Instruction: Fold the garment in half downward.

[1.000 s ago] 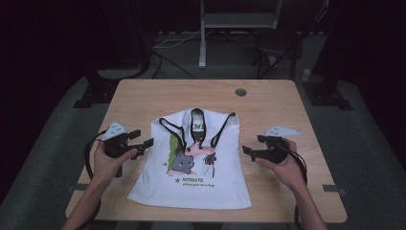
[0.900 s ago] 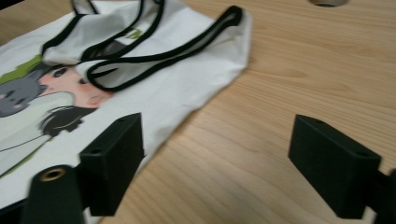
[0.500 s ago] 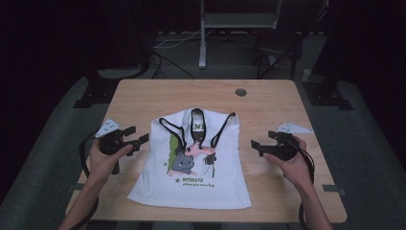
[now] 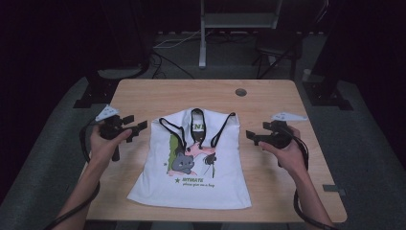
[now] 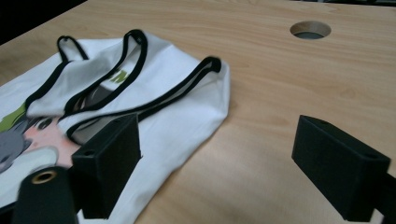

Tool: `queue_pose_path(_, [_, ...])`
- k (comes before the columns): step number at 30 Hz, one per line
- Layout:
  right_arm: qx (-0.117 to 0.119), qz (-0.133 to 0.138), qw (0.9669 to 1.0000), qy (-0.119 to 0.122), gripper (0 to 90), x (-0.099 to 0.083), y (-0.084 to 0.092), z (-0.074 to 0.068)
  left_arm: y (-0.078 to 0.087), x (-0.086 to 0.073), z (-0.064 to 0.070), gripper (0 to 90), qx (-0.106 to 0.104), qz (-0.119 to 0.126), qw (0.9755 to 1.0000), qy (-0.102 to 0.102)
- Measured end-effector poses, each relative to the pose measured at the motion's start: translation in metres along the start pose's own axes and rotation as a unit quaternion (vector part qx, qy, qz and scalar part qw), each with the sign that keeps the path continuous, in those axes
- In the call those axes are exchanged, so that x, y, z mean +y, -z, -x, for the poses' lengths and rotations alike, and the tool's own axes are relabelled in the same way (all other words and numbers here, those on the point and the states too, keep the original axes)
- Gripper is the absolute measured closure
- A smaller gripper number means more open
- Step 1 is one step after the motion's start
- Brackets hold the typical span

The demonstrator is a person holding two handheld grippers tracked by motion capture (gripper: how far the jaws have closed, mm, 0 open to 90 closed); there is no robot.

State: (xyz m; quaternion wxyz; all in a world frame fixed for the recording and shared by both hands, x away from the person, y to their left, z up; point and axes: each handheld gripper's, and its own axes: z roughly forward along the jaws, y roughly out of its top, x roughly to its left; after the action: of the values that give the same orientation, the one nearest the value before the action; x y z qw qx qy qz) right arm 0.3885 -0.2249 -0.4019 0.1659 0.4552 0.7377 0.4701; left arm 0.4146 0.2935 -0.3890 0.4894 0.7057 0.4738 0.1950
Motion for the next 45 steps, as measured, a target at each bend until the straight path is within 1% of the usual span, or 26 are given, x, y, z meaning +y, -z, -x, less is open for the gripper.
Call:
queue_pose_path(1, [0.002,0.000,1.0000,0.000,17.1,0.003,-0.004,0.002,-0.006,0.004,-0.004,29.5,-0.001,-0.005,0.9999,0.010])
queue_pose_path(2, [0.004,-0.005,1.0000,-0.001,18.9,0.007,-0.008,0.004,-0.015,0.009,-0.008,29.5,-0.001,-0.020,0.9997,0.016])
queue_pose_path(3, [0.002,-0.011,0.9999,0.000,21.0,0.013,-0.015,0.007,-0.020,0.011,-0.010,29.5,0.004,-0.025,0.9995,0.016])
queue_pose_path(4, [0.003,-0.012,0.9999,-0.001,21.7,0.016,-0.019,0.009,-0.029,0.015,-0.013,29.5,0.010,-0.038,0.9991,0.014])
queue_pose_path(5, [0.002,-0.017,0.9998,-0.006,22.6,0.021,-0.026,0.012,-0.035,0.018,-0.015,29.5,0.009,-0.045,0.9987,0.020])
queue_pose_path(8, [0.001,-0.028,0.9995,-0.011,25.0,0.031,-0.041,0.018,-0.050,0.024,-0.019,29.5,0.008,-0.059,0.9977,0.031])
queue_pose_path(10, [0.002,-0.037,0.9992,-0.011,26.7,0.037,-0.053,0.022,-0.062,0.027,-0.018,29.5,0.002,-0.078,0.9964,0.035])
queue_pose_path(11, [0.001,-0.042,0.9991,-0.007,27.9,0.039,-0.059,0.023,-0.067,0.027,-0.017,29.6,0.002,-0.086,0.9958,0.032])
queue_pose_path(12, [0.001,-0.046,0.9989,-0.008,28.4,0.040,-0.063,0.023,-0.071,0.027,-0.016,29.6,0.001,-0.095,0.9952,0.024])
queue_pose_path(15, [0.007,-0.060,0.9981,-0.010,30.2,0.042,-0.076,0.024,-0.082,0.027,-0.010,29.7,-0.010,-0.112,0.9934,0.023])
queue_pose_path(16, [0.010,-0.060,0.9981,-0.013,30.9,0.042,-0.081,0.023,-0.084,0.026,-0.008,31.8,-0.011,-0.118,0.9928,0.019])
queue_pose_path(18, [0.016,-0.064,0.9978,-0.012,33.0,0.042,-0.087,0.023,-0.091,0.025,-0.002,34.4,-0.006,-0.135,0.9908,-0.003])
queue_pose_path(20, [0.016,-0.072,0.9972,-0.014,34.5,0.041,-0.093,0.021,-0.095,0.024,0.001,37.0,-0.006,-0.148,0.9888,-0.013])
queue_pose_path(21, [0.019,-0.076,0.9968,-0.015,35.1,0.040,-0.098,0.021,-0.096,0.023,0.002,37.3,-0.007,-0.151,0.9884,-0.013])
queue_pose_path(24, [0.024,-0.077,0.9966,-0.020,38.4,0.037,-0.104,0.020,-0.099,0.021,0.004,41.8,-0.006,-0.155,0.9878,-0.014])
queue_pose_path(25, [0.025,-0.078,0.9965,-0.017,39.6,0.037,-0.106,0.020,-0.099,0.021,0.004,43.4,-0.007,-0.159,0.9870,-0.019])
queue_pose_path(28, [0.028,-0.082,0.9961,-0.017,43.9,0.035,-0.108,0.019,-0.100,0.019,0.005,47.0,-0.004,-0.170,0.9851,-0.029])
queue_pose_path(29, [0.030,-0.083,0.9960,-0.017,45.1,0.035,-0.109,0.018,-0.101,0.019,0.004,47.3,-0.003,-0.171,0.9849,-0.024])
queue_pose_path(31, [0.032,-0.086,0.9956,-0.016,50.9,0.034,-0.110,0.017,-0.102,0.018,0.003,49.5,-0.004,-0.173,0.9846,-0.021])
queue_pose_path(37, [0.037,-0.094,0.9947,-0.017,65.6,0.031,-0.112,0.019,-0.106,0.013,0.003,54.8,-0.005,-0.190,0.9817,-0.015])
queue_pose_path(40, [0.037,-0.100,0.9942,-0.010,74.0,0.028,-0.114,0.018,-0.107,0.012,0.003,58.7,-0.005,-0.186,0.9826,-0.007])
queue_pose_path(41, [0.034,-0.102,0.9942,-0.010,77.2,0.027,-0.114,0.018,-0.107,0.012,0.003,60.4,-0.004,-0.186,0.9825,-0.006])
queue_pose_path(42, [0.034,-0.101,0.9942,-0.010,80.4,0.027,-0.115,0.019,-0.107,0.012,0.002,63.5,0.002,-0.183,0.9831,-0.003])
queue_pose_path(43, [0.036,-0.099,0.9944,-0.016,83.3,0.026,-0.115,0.020,-0.106,0.012,0.001,67.7,0.003,-0.182,0.9833,0.001])
queue_pose_path(44, [0.037,-0.098,0.9943,-0.017,85.0,0.025,-0.115,0.020,-0.106,0.011,0.000,71.7,0.003,-0.179,0.9838,0.010])
queue_pose_path(45, [0.041,-0.098,0.9942,-0.020,86.0,0.025,-0.115,0.020,-0.106,0.011,-0.002,74.9,0.002,-0.179,0.9837,0.013])
